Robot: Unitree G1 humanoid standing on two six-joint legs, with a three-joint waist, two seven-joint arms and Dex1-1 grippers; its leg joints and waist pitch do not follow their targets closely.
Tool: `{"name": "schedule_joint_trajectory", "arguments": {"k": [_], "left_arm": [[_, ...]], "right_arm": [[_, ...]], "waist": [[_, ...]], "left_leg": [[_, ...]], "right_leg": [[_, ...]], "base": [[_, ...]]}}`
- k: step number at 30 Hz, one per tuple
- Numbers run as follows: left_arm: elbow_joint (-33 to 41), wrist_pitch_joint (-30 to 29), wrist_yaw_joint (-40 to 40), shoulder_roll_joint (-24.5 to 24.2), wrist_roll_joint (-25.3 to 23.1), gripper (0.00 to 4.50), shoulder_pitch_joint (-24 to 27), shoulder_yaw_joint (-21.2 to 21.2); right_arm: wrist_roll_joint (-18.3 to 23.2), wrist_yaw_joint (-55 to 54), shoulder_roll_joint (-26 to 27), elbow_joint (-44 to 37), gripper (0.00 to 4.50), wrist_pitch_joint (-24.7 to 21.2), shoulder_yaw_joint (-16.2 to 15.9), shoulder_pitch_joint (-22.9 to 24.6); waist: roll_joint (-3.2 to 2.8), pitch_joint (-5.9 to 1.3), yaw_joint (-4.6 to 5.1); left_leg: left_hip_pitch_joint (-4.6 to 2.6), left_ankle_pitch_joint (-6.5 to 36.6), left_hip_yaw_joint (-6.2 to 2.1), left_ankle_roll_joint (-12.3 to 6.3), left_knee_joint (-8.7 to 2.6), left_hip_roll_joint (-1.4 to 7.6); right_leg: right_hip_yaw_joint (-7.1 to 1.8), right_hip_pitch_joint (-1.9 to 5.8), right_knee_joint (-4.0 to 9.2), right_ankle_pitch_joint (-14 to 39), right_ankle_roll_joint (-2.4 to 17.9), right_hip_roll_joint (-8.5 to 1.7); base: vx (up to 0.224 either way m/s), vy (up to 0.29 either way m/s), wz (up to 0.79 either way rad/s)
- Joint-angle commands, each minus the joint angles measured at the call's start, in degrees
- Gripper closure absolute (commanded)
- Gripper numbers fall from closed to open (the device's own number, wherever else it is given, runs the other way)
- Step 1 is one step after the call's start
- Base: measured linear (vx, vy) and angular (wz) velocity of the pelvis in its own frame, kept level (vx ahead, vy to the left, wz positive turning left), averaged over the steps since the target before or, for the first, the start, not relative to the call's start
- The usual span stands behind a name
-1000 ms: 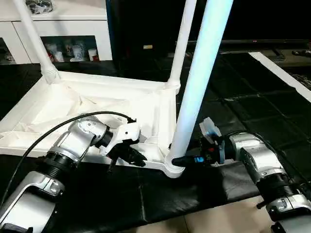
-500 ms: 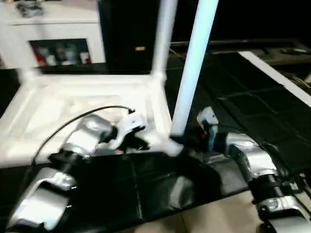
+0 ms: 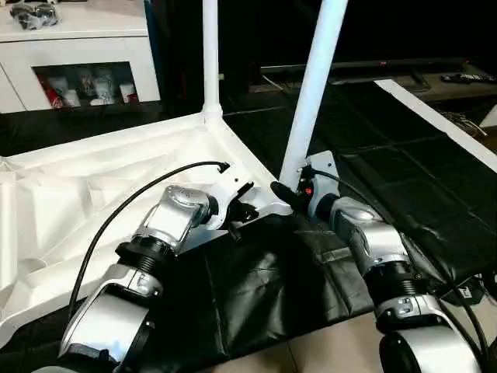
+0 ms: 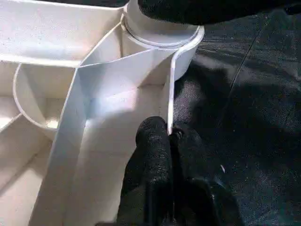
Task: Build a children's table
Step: Rotate leg to tighten
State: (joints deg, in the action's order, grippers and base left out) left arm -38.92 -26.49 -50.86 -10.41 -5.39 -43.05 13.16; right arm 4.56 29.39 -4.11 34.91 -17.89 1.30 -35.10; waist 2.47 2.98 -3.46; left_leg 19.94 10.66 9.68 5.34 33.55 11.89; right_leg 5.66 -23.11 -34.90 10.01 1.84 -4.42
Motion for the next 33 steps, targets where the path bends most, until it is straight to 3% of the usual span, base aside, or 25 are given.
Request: {"name": "schedule_joint_trajectory", "arguments": {"k": [1, 5, 7, 12, 19, 23, 29, 33], "left_arm": [[4.4, 1.6, -3.1, 1.5, 2.2, 4.5, -0.3, 2.0], [5.0, 4.4, -6.5, -1.1, 2.1, 4.5, 0.6, 2.7], [5.9, 6.0, -10.3, -3.5, 2.3, 4.5, 1.5, 3.2], [6.9, 7.6, -15.2, -6.6, 2.2, 4.5, 2.4, 4.4], [8.6, 14.8, -26.5, -12.1, 2.9, 4.5, 3.6, 7.2], [10.5, 15.5, -31.7, -13.6, 4.4, 4.5, 4.2, 8.3], [11.5, 16.9, -35.5, -15.3, 4.4, 4.5, 4.6, 9.7], [11.3, 18.5, -36.2, -16.0, 3.9, 4.5, 4.7, 10.4]], "right_arm": [[1.7, 8.0, 3.9, -0.6, 1.23, -0.3, -6.8, 1.9], [2.5, 11.3, 1.5, -1.9, 0.83, 0.3, -7.0, 2.9], [3.5, 16.1, -1.5, -3.0, 0.62, 1.6, -7.0, 3.6], [5.2, 24.9, -6.0, -4.2, 0.07, 2.8, -6.2, 4.4], [5.6, 41.1, -14.8, -4.9, 0.07, 4.3, -8.4, 4.9], [6.8, 47.9, -17.7, -5.1, 0.07, 5.1, -9.5, 4.9], [8.2, 52.3, -18.9, -4.2, 0.07, 6.6, -9.5, 4.4], [8.8, 54.9, -19.3, -4.1, 0.07, 7.5, -9.8, 4.3]], "waist": [[-0.13, -3.61, -0.27], [-0.16, -3.7, -0.1], [-0.44, -3.65, -0.17], [-0.38, -3.58, -0.58], [-0.62, -3.62, -1.74], [-0.6, -3.67, -2.33], [-0.63, -3.56, -3.01], [-0.51, -3.64, -2.98]], "left_leg": [[0.15, 10.3, -0.16, -2.1, -3.88, 1.21], [0.23, 8.9, -0.11, -2.74, -3.84, 1.24], [0.29, 9.3, -0.08, -2.86, -3.85, 1.22], [0.07, 9.9, -0.08, -3.08, -3.88, 1.46], [-0.03, 10.0, 0.05, -3.05, -3.8, 1.64], [-0.15, 9.9, 0.16, -3.08, -3.72, 1.86], [-0.18, 11.2, 0.11, -2.58, -3.78, 1.85], [-0.11, 10.8, 0.1, -2.52, -3.76, 1.86]], "right_leg": [[-3.18, 3.24, 5.02, 17.8, 8.2, -4.13], [-3.27, 3.35, 4.61, 14.2, 9.3, -4.03], [-3.27, 3.51, 4.68, 13.9, 9.7, -4.05], [-3.23, 3.39, 4.74, 14.6, 10.2, -4.1], [-3.24, 3.34, 4.4, 13.3, 11.0, -4.08], [-3.26, 3.32, 4.2, 12.4, 11.6, -4.06], [-3.16, 3.15, 4.46, 15.7, 10.8, -4.15], [-3.15, 3.17, 4.27, 14.7, 10.9, -4.03]], "base": [[0.0, 0.0, 0.0], [0.0, 0.0, 0.0], [0.0, 0.0, 0.0], [0.0, 0.0, 0.0], [0.0, 0.0, 0.0], [0.0, 0.0, 0.0], [0.0, 0.0, 0.0], [0.0, 0.0, 0.0]]}}
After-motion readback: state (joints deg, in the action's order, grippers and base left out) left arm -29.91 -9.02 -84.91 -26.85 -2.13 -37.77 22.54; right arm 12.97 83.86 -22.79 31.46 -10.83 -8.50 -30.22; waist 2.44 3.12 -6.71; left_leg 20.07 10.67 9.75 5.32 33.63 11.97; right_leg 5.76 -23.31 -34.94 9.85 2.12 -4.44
